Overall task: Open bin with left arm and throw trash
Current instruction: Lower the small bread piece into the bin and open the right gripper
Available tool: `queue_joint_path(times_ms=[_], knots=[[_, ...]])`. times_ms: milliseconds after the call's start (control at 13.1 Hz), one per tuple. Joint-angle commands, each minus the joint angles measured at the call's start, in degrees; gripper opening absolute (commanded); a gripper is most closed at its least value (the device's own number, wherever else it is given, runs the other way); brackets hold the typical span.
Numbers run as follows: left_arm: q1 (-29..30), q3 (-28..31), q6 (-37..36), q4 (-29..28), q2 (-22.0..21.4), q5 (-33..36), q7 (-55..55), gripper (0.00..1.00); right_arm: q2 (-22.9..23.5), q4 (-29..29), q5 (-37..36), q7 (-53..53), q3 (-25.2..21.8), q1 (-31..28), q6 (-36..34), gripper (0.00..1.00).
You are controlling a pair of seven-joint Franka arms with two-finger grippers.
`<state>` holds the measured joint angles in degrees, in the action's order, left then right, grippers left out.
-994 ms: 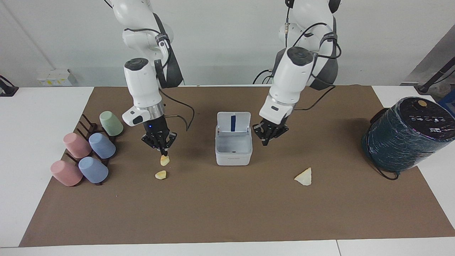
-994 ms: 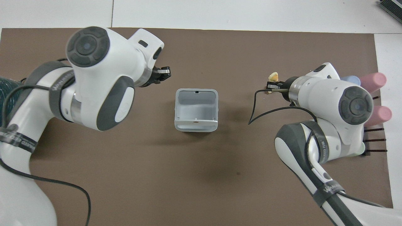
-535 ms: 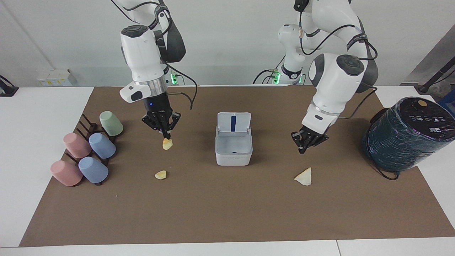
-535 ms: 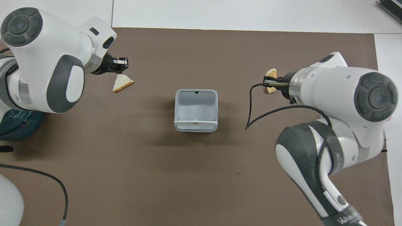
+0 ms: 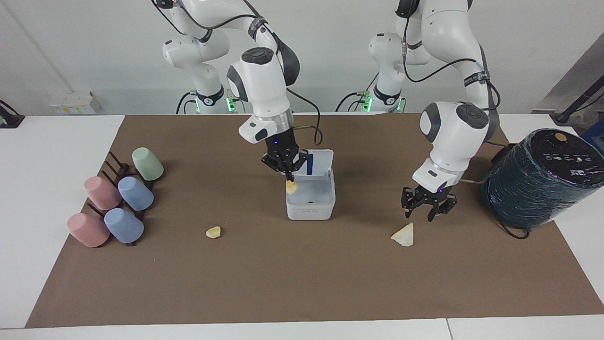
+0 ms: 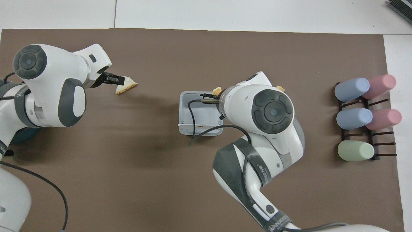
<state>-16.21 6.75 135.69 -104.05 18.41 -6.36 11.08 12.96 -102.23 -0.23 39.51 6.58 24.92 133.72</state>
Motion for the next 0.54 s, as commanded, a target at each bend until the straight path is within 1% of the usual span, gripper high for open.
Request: queue_joint_path(times_ms=[0, 76, 153, 306, 459], knots=[[0.6, -0.3, 5.3, -1.8, 2.8, -0.6, 5.0, 1.00, 1.3, 1.6, 7.4, 0.7, 0.0, 0.9, -1.0, 0.00], [0.1, -0.3, 8.2, -3.1, 3.5, -0.6, 5.0, 1.00, 1.3, 1.6, 10.5, 0.8, 0.0, 1.0, -1.1, 0.00], [-0.3, -0.4, 10.7, -4.2, 4.2, -0.6, 5.0, 1.00, 1.3, 1.5, 12.1, 1.8, 0.0, 1.2, -1.3, 0.00], [-1.4, -0.4, 13.1, -5.7, 5.3, -0.6, 5.0, 1.00, 1.3, 0.8, 12.2, 2.2, 0.0, 2.2, -1.9, 0.00], [-1.5, -0.4, 15.1, -5.8, 6.7, -0.6, 5.0, 1.00, 1.2, 0.8, 12.2, 2.2, 0.0, 2.2, -2.8, 0.02]])
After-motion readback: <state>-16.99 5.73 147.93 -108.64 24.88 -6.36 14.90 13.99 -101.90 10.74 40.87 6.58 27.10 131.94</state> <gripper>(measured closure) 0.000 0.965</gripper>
